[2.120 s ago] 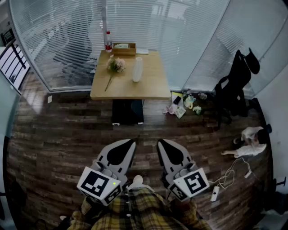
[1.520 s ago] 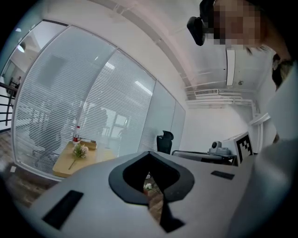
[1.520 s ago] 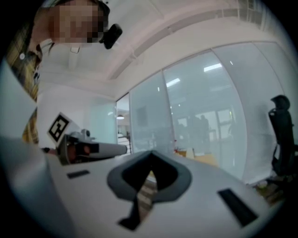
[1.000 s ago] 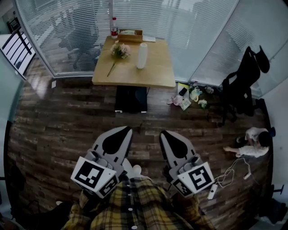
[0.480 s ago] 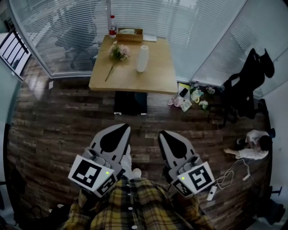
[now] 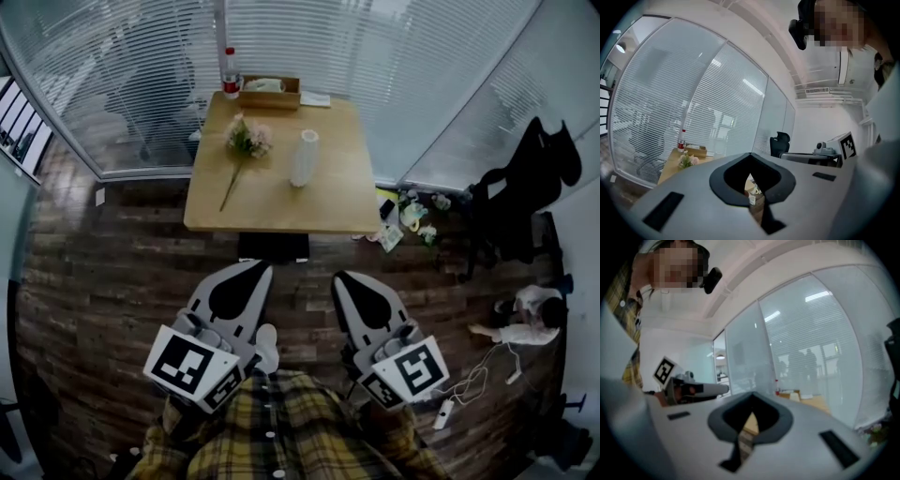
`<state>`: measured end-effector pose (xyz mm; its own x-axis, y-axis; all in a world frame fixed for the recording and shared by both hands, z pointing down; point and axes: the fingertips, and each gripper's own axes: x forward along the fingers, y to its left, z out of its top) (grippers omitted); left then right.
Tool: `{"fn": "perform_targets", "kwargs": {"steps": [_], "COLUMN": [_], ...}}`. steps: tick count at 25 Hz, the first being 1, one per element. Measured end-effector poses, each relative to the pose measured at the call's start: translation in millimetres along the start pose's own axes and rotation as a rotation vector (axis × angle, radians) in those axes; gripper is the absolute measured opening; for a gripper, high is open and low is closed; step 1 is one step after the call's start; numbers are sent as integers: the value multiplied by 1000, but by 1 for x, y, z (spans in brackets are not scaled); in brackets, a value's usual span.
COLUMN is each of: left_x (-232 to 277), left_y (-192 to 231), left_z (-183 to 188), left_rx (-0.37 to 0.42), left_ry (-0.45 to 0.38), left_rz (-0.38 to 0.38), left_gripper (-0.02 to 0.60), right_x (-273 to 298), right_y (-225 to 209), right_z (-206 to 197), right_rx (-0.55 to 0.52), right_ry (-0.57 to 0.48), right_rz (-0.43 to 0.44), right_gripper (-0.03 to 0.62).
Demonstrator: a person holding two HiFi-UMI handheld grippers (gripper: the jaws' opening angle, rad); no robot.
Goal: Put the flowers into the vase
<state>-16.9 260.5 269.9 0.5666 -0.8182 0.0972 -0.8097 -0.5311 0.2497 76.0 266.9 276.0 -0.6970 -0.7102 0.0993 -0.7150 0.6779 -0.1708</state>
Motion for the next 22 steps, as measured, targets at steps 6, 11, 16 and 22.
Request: {"fn": "perform_targets", "kwargs": {"steps": [6, 11, 16, 22], "left_x": [22, 41, 65, 106], "left_y": [44, 71, 93, 120], "left_z": [10, 10, 7, 19], "left_rx": [0, -19, -41, -48], "left_ry": [18, 49, 61, 37], "left_rz": [-4, 3, 14, 70], "left_gripper": [10, 10, 9, 11], "right_x": [46, 71, 96, 134], "right_y": [-17, -33, -55, -93], "right_z": [6, 3, -1, 10], "right_rx": [16, 44, 55, 42], "right_ry": [4, 31, 54, 61], "right_rz": [-21, -35, -32, 19], "right_gripper": [14, 14, 14, 14]}}
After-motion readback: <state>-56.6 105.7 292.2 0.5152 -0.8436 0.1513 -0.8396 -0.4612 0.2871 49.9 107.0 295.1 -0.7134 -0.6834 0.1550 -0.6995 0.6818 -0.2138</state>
